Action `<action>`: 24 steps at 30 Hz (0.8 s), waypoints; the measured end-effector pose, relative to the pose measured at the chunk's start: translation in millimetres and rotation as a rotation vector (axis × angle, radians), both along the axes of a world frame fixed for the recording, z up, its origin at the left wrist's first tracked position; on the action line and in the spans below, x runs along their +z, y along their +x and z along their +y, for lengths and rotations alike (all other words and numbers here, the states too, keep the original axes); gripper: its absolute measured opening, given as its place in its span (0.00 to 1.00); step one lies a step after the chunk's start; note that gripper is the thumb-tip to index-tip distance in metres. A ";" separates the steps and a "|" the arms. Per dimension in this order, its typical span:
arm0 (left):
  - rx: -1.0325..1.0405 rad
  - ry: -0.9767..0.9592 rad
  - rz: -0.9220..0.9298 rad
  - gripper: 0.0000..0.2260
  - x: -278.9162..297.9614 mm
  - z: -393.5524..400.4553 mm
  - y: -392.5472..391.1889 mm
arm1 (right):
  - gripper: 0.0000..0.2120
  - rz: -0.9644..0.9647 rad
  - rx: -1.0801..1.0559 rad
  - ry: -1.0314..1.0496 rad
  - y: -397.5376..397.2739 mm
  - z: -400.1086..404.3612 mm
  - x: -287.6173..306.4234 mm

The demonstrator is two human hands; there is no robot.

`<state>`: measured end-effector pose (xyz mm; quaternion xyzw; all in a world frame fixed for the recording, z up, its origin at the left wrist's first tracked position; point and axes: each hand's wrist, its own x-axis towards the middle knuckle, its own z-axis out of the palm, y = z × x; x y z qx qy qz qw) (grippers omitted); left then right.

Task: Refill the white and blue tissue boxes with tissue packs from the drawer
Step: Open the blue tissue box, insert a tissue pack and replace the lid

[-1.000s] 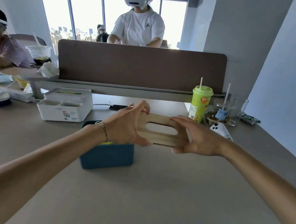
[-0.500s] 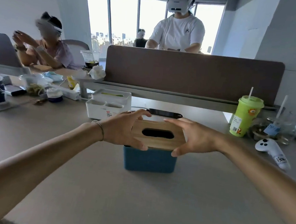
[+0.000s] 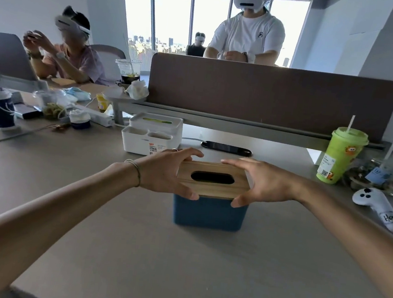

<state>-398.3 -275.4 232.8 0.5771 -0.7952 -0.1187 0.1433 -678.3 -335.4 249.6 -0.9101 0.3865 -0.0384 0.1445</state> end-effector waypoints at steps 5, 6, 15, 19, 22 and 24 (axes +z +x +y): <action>0.002 -0.001 -0.005 0.45 0.3 -2.8 1.1 | 0.50 -0.018 0.003 -0.003 -0.3 -0.2 -0.7; 0.004 -0.002 -0.005 0.45 0.2 -3.2 1.3 | 0.50 -0.020 0.005 -0.005 0.0 -0.3 -0.7; 0.017 -0.020 -0.004 0.43 -0.8 -5.6 1.9 | 0.45 -0.045 -0.006 0.024 1.4 0.3 0.5; 0.016 -0.022 0.002 0.43 -2.2 -8.1 2.8 | 0.43 -0.064 -0.029 0.052 1.6 -0.9 -0.8; 0.025 -0.029 0.016 0.41 -3.6 -11.4 3.4 | 0.40 -0.077 -0.021 0.064 1.8 -2.3 -1.1; 0.037 -0.033 0.011 0.41 -4.8 -12.7 3.6 | 0.38 -0.081 -0.007 0.072 1.3 -4.1 -2.6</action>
